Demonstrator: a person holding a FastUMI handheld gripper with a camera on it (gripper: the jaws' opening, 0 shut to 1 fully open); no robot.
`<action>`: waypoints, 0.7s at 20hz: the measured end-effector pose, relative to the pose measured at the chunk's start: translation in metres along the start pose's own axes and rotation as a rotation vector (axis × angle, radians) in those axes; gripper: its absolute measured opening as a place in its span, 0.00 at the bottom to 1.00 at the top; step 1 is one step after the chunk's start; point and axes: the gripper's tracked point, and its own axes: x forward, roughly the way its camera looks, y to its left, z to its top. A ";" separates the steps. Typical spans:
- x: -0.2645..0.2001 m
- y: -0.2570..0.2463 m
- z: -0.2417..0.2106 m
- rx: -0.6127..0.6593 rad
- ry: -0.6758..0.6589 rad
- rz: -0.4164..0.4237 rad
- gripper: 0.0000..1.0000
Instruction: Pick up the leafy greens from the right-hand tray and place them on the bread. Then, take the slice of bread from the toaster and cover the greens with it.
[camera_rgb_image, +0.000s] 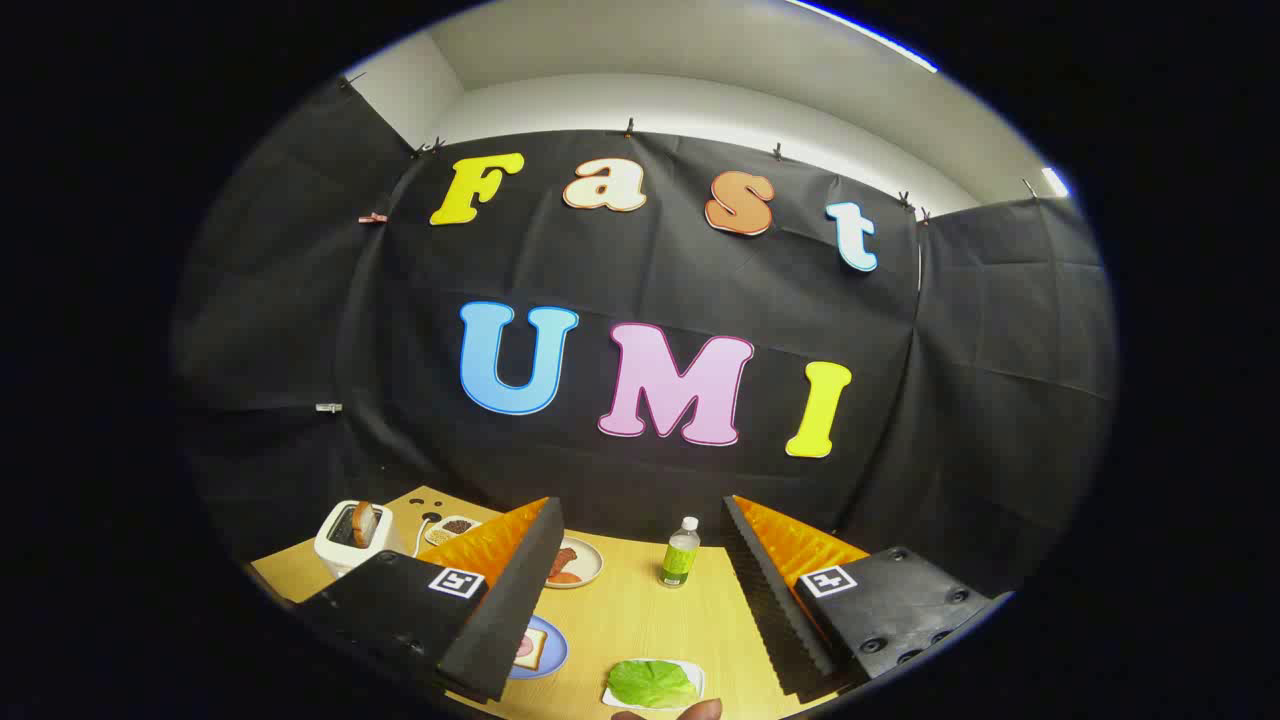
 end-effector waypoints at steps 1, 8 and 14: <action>0.001 0.000 0.001 -0.002 -0.002 0.001 0.98; 0.004 0.002 0.004 -0.010 -0.011 0.007 0.98; 0.007 -0.003 0.005 -0.006 -0.016 0.005 0.98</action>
